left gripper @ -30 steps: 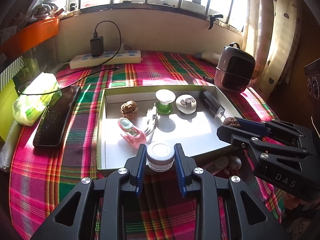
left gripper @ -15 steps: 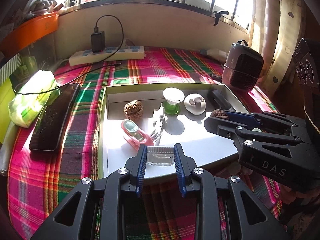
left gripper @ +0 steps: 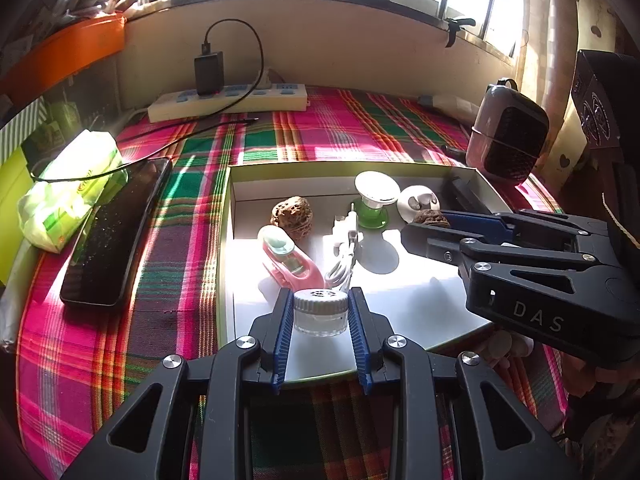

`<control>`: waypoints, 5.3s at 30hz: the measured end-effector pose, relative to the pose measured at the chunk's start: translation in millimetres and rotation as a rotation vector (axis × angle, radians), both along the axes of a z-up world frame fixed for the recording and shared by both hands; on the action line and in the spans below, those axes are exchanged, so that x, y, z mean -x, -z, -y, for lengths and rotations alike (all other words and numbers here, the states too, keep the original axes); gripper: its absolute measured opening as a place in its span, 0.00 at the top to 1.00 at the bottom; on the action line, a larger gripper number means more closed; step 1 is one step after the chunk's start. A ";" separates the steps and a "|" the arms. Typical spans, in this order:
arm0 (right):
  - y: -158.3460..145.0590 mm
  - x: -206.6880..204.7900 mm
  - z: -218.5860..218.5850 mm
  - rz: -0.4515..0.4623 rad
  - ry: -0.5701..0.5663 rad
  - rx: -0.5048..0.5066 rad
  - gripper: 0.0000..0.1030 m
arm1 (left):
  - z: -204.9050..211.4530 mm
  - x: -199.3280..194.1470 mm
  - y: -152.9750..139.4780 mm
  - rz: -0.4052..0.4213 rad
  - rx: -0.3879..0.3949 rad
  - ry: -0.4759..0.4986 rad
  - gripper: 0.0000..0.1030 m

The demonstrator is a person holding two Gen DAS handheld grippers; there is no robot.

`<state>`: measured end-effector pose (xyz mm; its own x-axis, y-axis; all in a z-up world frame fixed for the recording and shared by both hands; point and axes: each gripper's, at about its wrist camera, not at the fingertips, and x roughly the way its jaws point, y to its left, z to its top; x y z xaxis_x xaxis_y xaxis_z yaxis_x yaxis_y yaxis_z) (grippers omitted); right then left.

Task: Organize objects
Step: 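Carry the jar with the left gripper while the right carries the walnut over the box, then lower the walnut into the box and open the right gripper while the left releases the jar, then withdraw both grippers toward the pink holder and white egg-shaped object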

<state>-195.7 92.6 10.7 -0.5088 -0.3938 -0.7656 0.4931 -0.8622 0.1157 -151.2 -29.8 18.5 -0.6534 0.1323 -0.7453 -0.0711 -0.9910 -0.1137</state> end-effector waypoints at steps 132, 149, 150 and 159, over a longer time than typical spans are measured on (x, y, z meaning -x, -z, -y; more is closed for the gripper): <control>-22.8 -77.8 -22.6 -0.090 0.108 0.042 0.51 | -0.7 -60.4 -20.8 -0.090 0.016 0.029 0.68; -7.4 -109.0 -65.6 -0.100 0.222 0.034 0.51 | -31.3 -70.2 -1.8 -0.048 -0.041 0.165 0.68; -5.6 -110.2 -68.2 -0.096 0.224 0.035 0.51 | -33.5 -69.5 -0.4 -0.046 -0.042 0.173 0.68; 2.9 -111.4 -87.0 -0.074 0.264 0.038 0.51 | -47.9 -60.4 1.9 -0.042 -0.034 0.217 0.68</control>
<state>-84.3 179.6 7.8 -0.6519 -0.2673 -0.7096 0.2599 -0.9579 0.1221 -90.8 18.1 16.6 -0.6374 0.2973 -0.7109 -0.2873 -0.9477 -0.1387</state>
